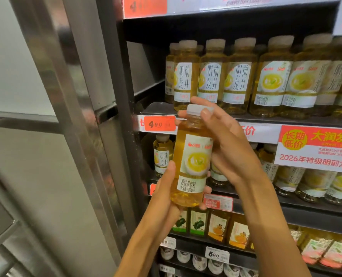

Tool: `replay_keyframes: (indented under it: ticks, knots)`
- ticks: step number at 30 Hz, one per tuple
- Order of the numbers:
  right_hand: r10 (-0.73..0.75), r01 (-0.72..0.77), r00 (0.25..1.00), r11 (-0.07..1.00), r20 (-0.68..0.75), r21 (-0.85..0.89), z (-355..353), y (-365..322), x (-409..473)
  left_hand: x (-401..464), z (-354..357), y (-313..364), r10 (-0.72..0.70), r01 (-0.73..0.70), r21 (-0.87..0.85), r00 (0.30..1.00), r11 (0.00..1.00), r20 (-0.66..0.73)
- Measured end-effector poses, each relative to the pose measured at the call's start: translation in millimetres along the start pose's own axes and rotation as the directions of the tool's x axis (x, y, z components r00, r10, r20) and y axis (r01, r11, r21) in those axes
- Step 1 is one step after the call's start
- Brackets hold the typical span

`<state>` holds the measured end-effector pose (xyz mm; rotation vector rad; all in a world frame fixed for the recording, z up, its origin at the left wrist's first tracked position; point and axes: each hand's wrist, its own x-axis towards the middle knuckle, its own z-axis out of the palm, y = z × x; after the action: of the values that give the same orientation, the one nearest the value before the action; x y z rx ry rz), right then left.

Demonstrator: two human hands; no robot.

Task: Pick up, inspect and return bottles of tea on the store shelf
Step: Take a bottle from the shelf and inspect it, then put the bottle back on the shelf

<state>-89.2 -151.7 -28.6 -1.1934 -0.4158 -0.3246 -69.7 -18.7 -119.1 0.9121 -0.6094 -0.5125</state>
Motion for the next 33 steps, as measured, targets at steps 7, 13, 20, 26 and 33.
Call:
replay_keyframes:
  ticks: [7,13,20,26,33]
  knots:
    - [-0.2,0.19,0.978,0.97,-0.056,-0.149,17.4,-22.6,25.4,25.9,1.6,33.7,0.332,-0.214,0.517,0.932,0.829,-0.145]
    - [-0.381,0.351,0.923,0.89,-0.052,-0.291,35.0,-35.2,57.4,58.7,3.7,56.7,0.565,-0.29,0.783,0.82,0.55,-0.093]
    - [-0.47,0.399,0.883,0.766,-0.016,-0.504,40.0,-35.4,96.2,88.7,-4.0,75.0,0.699,-0.262,0.87,0.704,0.417,-0.123]
    - [-0.445,0.335,0.895,0.615,0.036,-0.714,30.0,-27.5,124.8,99.1,-12.7,72.6,0.674,-0.172,0.901,0.721,0.399,-0.161]
    - [-0.517,0.341,0.843,0.295,0.151,-0.892,24.7,-18.0,141.6,109.7,-19.5,78.7,0.669,-0.103,0.911,0.712,0.399,-0.212]
